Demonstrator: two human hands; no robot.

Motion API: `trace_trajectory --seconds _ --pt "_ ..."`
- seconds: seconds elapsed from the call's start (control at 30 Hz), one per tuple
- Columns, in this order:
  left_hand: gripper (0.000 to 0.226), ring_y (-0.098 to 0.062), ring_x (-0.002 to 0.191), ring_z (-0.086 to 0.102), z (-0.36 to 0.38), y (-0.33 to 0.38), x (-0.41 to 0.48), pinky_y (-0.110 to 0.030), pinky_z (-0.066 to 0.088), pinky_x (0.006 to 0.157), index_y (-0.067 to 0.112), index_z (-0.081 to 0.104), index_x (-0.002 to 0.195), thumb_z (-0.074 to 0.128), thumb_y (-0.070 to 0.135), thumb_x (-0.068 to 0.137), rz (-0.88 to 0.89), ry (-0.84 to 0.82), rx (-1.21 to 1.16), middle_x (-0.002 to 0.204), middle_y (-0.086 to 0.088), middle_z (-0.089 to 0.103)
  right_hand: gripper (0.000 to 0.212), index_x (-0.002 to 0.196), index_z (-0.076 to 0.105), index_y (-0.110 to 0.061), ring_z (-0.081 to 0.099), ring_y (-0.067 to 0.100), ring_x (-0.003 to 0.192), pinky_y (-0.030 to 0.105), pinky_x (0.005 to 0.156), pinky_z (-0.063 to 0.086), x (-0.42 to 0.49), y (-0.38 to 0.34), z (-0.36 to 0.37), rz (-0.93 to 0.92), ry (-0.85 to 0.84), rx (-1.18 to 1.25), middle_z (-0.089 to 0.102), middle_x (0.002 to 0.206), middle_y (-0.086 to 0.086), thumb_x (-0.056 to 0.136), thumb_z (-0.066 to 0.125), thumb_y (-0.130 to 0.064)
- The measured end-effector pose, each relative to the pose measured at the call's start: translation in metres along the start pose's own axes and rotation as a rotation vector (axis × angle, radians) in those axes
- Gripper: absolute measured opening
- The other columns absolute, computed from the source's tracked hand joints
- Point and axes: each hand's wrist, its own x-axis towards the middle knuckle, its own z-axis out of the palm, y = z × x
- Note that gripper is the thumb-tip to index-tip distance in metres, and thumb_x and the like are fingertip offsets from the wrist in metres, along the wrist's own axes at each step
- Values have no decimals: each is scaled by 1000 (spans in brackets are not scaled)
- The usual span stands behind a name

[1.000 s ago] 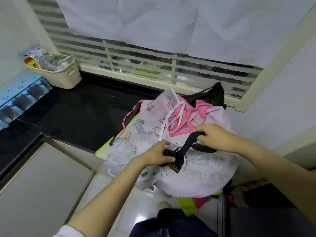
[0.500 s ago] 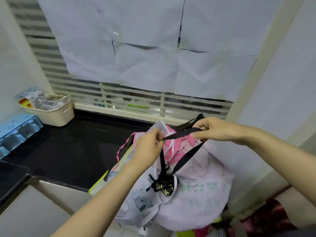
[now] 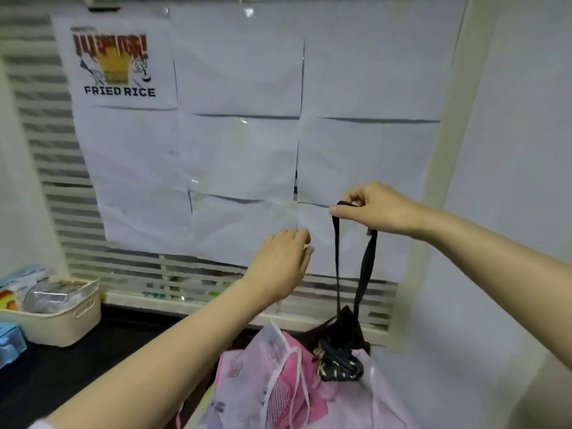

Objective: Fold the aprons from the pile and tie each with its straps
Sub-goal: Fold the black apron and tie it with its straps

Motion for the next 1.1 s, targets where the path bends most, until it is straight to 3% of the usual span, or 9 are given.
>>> trace_trajectory --seconds 0.23,0.33,0.5,0.63,0.7,0.77,0.87,1.0,1.1 --pt "33 -25 114 42 -38 -24 129 -33 30 91 14 39 128 34 31 101 52 63 313 124 -6 45 31 79 60 -3 38 10 51 14 44 31 60 5 -77 -68 92 -225 42 61 -1 92 58 -31" --pt "34 -26 114 42 -59 -32 185 -34 31 91 13 39 129 34 30 100 66 140 386 125 -7 44 30 76 58 -8 42 15 56 20 51 37 85 1 -115 -61 131 -292 44 65 0 94 55 -31" --pt "40 -26 121 39 -89 -42 259 -35 31 94 14 33 138 34 28 101 63 200 445 137 -6 37 44 91 55 15 37 20 65 45 79 48 124 -10 -169 -74 232 -353 40 71 11 96 51 -28" --pt "47 -28 132 29 -107 -49 292 -40 29 102 16 22 145 35 27 101 30 189 456 151 -8 21 37 75 51 5 28 16 56 51 87 47 151 -25 -196 -90 289 -387 29 61 5 97 49 -25" --pt "50 -28 136 24 -112 -54 305 -42 28 105 18 18 147 35 27 101 7 167 456 155 -9 13 37 77 53 8 26 17 56 46 79 52 167 -33 -203 -122 311 -370 27 61 5 97 49 -23" --pt "52 -28 138 21 -116 -64 315 -44 27 106 20 16 148 36 26 101 -11 161 470 157 -8 8 41 93 55 20 26 18 59 38 70 55 185 -39 -210 -148 325 -351 25 63 5 96 50 -21" --pt "50 -29 135 24 -121 -80 329 -43 29 103 20 18 147 35 24 101 -43 196 474 154 -10 14 37 101 58 16 31 20 63 21 58 38 210 -46 -215 -171 320 -415 35 65 10 94 52 -20" --pt "41 -29 120 34 -131 -100 346 -38 33 92 18 28 140 34 23 99 -60 271 532 133 -10 32 21 97 72 -11 55 19 86 26 71 40 234 -59 -219 -151 341 -605 66 93 4 89 62 -28" --pt "43 -29 121 33 -140 -119 359 -38 32 92 18 27 140 37 24 99 -51 345 558 133 -11 32 21 91 72 -15 61 20 81 27 64 41 247 -70 -220 -52 427 -753 69 87 2 86 65 -35"
